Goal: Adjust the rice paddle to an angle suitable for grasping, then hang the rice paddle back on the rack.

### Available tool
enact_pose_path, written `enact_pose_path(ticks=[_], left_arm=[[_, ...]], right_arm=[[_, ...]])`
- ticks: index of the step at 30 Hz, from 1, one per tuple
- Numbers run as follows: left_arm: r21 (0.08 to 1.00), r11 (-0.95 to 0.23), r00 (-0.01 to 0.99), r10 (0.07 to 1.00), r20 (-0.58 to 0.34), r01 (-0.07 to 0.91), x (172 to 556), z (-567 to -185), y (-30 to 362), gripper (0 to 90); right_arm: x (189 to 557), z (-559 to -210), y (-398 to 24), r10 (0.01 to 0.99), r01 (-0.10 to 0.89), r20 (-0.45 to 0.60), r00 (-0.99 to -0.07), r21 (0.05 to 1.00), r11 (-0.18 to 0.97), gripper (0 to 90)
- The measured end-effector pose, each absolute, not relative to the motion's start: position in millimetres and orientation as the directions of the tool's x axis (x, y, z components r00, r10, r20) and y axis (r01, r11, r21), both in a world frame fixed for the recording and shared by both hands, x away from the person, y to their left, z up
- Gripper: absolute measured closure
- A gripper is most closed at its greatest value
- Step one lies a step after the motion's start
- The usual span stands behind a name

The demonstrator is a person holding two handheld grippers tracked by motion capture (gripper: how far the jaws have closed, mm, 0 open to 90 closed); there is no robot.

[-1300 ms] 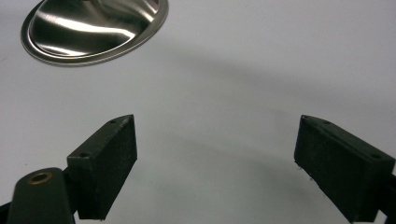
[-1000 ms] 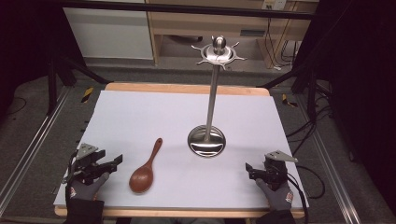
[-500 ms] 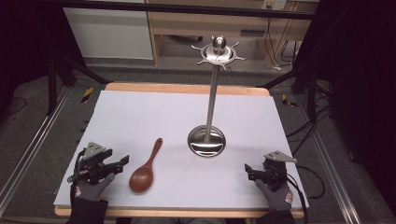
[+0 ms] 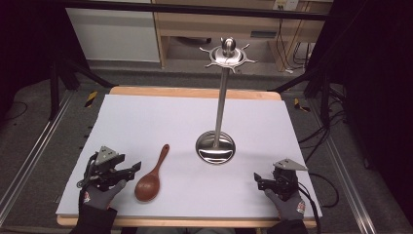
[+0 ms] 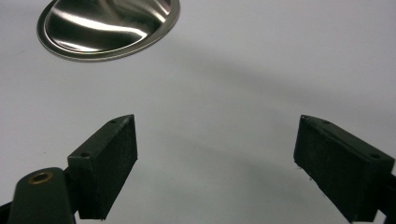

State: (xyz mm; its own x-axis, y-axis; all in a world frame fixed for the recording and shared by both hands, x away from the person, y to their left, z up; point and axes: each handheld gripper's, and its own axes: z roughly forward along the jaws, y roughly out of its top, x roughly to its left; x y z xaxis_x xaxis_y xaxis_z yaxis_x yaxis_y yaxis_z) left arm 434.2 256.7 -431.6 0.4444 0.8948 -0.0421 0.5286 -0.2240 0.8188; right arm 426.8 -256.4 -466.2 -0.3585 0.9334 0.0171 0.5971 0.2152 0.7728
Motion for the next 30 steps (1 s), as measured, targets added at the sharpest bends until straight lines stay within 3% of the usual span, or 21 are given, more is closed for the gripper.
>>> enact_pose_path(ticks=[30], left_arm=[[0.778, -0.329, 0.506, 0.862, 0.017, 0.535, 451.3, -413.0, 220.9, 29.5]], right_arm=[[425.2, -467.5, -254.5, 0.931, 0.605, 0.016, -0.366, 0.764, 0.225, 14.3]])
